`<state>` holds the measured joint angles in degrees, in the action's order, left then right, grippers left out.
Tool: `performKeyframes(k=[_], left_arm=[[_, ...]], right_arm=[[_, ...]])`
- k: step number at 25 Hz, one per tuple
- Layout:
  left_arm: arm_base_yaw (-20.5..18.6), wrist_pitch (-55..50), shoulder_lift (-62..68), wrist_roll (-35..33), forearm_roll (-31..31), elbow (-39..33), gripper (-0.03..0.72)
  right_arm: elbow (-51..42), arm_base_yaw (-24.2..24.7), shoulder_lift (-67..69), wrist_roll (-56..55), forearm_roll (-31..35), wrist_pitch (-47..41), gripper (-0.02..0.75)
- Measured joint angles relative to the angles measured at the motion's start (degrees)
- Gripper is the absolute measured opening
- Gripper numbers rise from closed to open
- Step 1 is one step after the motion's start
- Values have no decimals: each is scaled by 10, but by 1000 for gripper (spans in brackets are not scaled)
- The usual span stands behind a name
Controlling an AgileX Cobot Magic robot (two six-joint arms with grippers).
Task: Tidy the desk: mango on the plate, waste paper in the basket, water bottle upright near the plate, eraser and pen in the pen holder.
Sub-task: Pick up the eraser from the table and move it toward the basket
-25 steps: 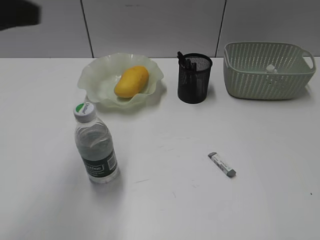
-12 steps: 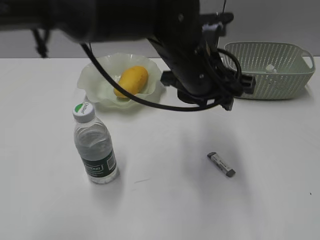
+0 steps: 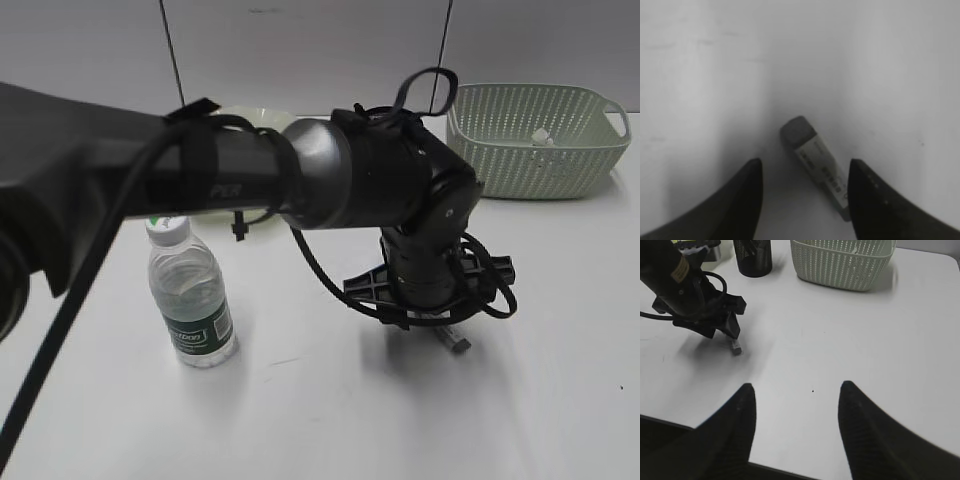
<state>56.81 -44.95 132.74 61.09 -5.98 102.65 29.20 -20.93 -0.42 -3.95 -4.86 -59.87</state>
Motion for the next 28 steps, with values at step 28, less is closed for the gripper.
performKeyframes(k=[28], left_arm=[[-1, 126, -6, 103, -458, 169, 141]], right_arm=[[0, 0, 0, 0, 0, 1, 420]])
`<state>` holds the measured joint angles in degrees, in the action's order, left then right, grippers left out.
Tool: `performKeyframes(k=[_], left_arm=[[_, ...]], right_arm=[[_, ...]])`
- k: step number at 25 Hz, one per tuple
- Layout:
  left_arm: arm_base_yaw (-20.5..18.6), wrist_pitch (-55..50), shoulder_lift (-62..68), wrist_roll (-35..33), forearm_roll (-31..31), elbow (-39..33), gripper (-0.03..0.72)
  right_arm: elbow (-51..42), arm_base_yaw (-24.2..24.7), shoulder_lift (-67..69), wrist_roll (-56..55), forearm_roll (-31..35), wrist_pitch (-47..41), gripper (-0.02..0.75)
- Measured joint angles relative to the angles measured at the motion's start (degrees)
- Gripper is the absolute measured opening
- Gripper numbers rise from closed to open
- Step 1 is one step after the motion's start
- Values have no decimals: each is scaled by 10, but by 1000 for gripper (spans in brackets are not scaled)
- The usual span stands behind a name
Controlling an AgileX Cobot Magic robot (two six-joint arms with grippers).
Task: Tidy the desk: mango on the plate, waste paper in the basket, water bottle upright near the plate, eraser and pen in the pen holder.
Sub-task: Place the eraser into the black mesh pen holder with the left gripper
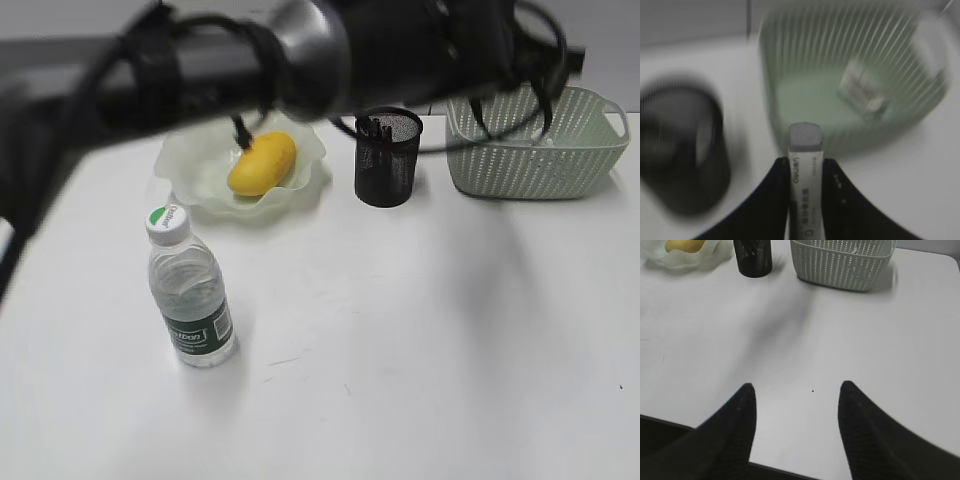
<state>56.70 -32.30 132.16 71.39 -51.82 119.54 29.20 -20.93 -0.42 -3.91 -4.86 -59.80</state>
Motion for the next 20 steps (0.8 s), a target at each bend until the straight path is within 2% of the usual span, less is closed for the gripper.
performKeyframes(k=[2, 4, 7, 14, 17, 20], left_arm=[[-50, 119, -23, -1, -52, 6, 141], [-98, 197, -22, -1, -64, 9, 141], [-142, 237, 14, -1, -64, 7, 141], [-140, 213, 65, -1, -69, 2, 144], [-141, 198, 65, -1, -62, 2, 202], [-141, 161, 65, -1, -40, 2, 295]], right_arm=[[0, 0, 0, 0, 0, 0, 420], [0, 0, 0, 0, 0, 0, 420], [0, 0, 0, 0, 0, 0, 420], [0, 0, 0, 0, 0, 0, 420], [0, 0, 0, 0, 0, 0, 417], [0, 0, 0, 0, 0, 0, 414]])
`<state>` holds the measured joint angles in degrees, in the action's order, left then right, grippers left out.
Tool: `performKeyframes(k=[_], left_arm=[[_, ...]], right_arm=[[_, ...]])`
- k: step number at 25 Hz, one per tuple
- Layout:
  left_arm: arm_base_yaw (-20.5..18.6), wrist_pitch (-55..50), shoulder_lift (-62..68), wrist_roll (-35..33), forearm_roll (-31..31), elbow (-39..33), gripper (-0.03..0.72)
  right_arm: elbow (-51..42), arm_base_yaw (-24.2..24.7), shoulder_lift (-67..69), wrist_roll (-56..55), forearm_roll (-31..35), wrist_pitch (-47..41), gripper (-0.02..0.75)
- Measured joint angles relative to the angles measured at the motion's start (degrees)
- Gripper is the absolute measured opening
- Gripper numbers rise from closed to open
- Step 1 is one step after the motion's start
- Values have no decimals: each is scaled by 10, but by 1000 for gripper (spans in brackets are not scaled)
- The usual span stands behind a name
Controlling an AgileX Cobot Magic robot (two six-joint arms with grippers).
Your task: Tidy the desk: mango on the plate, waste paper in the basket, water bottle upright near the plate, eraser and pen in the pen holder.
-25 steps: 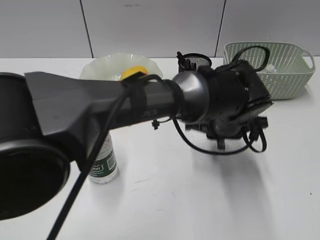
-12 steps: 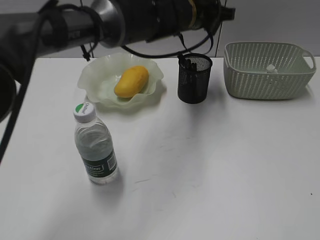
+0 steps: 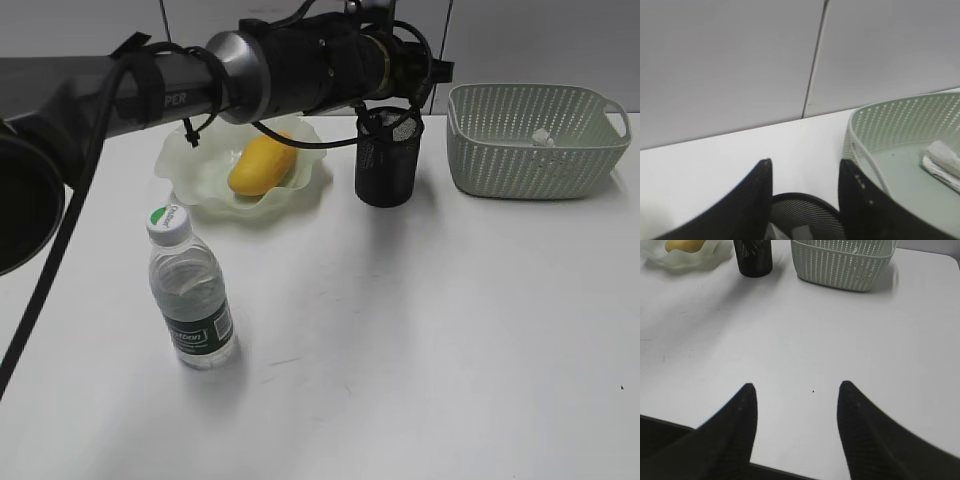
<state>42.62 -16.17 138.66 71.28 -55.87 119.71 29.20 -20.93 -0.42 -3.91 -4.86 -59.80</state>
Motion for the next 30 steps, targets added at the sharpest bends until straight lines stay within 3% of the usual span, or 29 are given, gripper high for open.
performKeyframes(k=[4, 7, 9, 13, 15, 17, 20, 22, 24, 27, 30], left_arm=[[1, -51, -10, 0, 19, 0, 379], [3, -72, -52, -36, 33, -4, 391], [3, -72, -102, -167, 71, -4, 340], [-5, -179, -234, -500, 284, -4, 225], [-27, -240, -311, -603, 350, -34, 211], [-43, -259, -406, -648, 373, -129, 206], [-53, -259, -602, -672, 378, -356, 214], [-49, -271, -759, -713, 397, -504, 263], [-45, -290, -901, -736, 426, -627, 362], [-44, -344, -1099, -741, 473, -736, 498], [-48, -432, -1234, -731, 490, -774, 514]], right_arm=[[0, 0, 0, 0, 0, 0, 406], [0, 0, 0, 0, 0, 0, 404], [0, 0, 0, 0, 0, 0, 405], [0, 0, 0, 0, 0, 0, 405], [0, 0, 0, 0, 0, 0, 404], [0, 0, 0, 0, 0, 0, 403], [0, 0, 0, 0, 0, 0, 403], [0, 0, 0, 0, 0, 0, 403], [0, 0, 0, 0, 0, 0, 403], [0, 0, -1, 0, 0, 0, 403], [0, 0, -1, 0, 1, 0, 403]])
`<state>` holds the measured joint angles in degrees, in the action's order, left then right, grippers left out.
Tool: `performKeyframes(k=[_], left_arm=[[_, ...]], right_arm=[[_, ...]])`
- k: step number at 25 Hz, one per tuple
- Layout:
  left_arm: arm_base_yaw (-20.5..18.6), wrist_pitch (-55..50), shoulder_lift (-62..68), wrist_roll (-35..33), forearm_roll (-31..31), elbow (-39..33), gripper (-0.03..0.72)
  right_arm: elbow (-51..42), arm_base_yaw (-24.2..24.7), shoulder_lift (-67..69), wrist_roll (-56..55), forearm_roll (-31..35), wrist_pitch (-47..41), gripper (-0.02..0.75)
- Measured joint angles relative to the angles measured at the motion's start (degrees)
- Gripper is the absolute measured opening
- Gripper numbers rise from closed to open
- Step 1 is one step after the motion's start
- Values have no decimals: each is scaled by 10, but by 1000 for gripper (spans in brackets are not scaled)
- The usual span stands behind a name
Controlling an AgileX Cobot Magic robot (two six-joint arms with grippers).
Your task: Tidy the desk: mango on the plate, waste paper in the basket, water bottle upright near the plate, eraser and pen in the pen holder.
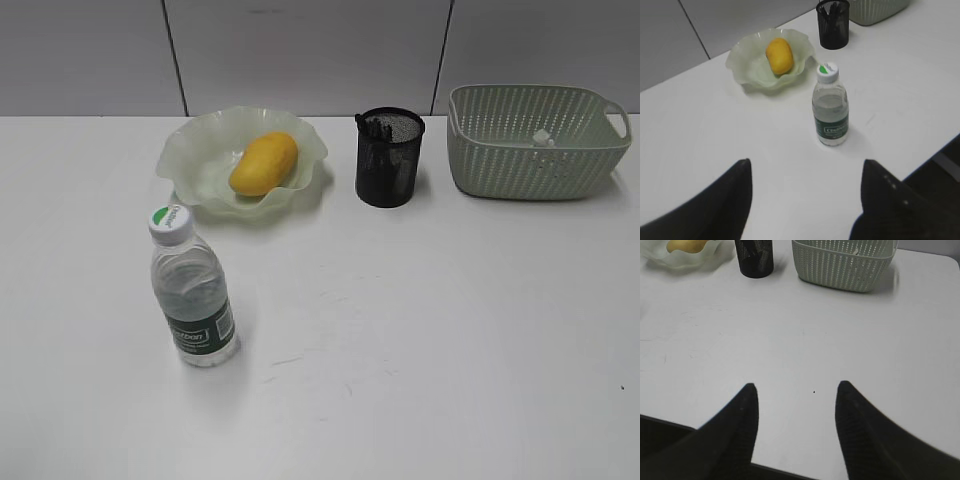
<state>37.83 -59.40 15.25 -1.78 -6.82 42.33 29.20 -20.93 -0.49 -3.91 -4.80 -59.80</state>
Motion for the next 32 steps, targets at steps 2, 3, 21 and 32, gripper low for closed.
performKeyframes(k=[2, 3, 21, 32], left_arm=[[-3, -36, -56, 18, 13, -16, 505], [-3, -43, -77, 27, 17, -25, 499], [-40, -15, -155, 96, 27, -114, 365], [-297, -14, -155, 96, 27, -114, 361]], right_arm=[[0, 0, 0, 0, 0, 0, 403], [0, 0, 0, 0, 0, 0, 403], [0, 0, -1, 0, 0, 1, 403], [0, 167, -1, 0, 0, 1, 403]])
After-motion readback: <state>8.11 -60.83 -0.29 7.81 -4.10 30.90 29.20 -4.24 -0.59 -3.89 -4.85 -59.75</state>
